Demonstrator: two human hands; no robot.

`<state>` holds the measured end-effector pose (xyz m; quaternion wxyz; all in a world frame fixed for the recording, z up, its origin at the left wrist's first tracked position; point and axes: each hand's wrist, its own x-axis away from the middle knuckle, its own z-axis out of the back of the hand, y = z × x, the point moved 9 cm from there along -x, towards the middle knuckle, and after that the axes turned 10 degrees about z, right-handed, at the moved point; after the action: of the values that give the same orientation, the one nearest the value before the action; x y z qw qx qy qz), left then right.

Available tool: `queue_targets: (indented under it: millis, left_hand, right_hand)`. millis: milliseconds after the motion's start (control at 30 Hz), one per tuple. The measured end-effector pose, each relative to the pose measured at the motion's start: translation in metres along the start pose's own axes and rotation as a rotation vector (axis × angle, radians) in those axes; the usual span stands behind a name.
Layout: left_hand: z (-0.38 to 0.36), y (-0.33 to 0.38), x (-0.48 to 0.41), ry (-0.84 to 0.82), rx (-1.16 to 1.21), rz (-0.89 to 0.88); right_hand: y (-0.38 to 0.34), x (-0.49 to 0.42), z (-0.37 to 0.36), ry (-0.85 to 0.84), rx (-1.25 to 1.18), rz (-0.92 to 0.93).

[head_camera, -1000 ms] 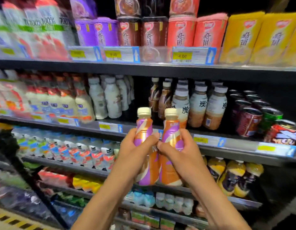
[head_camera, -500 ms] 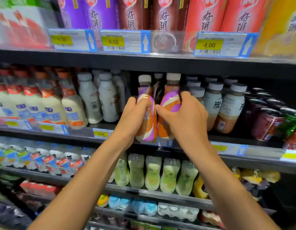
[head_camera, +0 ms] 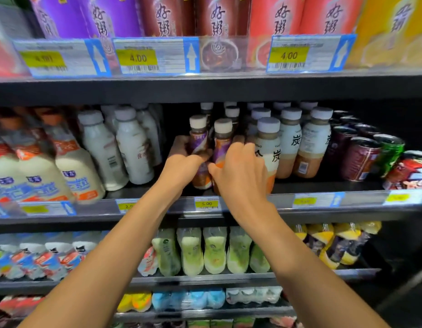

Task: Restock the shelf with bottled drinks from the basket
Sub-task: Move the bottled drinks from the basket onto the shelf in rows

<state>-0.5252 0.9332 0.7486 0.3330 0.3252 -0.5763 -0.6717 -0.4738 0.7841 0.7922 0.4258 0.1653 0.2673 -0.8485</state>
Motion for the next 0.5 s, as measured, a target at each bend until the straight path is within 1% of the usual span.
queue_targets:
  millis: [67,200,300,400,500]
  left_hand:
    - [-0.001,-0.003,-0.006,0.008,-0.041,-0.021]
    - [-0.006,0.002,-0.02,0.012,-0.146,-0.038]
    - [-0.009,0.003,-0.032,0.026,-0.237,-0.039]
    - [-0.011,0.001,-0.038,0.025,-0.248,-0.014]
    - [-0.013,0.002,-0.043,0.019,-0.247,0.002]
  right_hand:
    - [0.003,0.0,-0.006,0.013,0.021,-0.007]
    - [0.001,-0.001,-0.008,0.118,0.151,0.013]
    - [0.001,-0.003,-0.015,0.109,0.146,0.028]
    - [0.002,-0.006,-0.015,0.129,0.145,0.031]
    - [0.002,-0.009,-0.02,0.111,0.155,0.04]
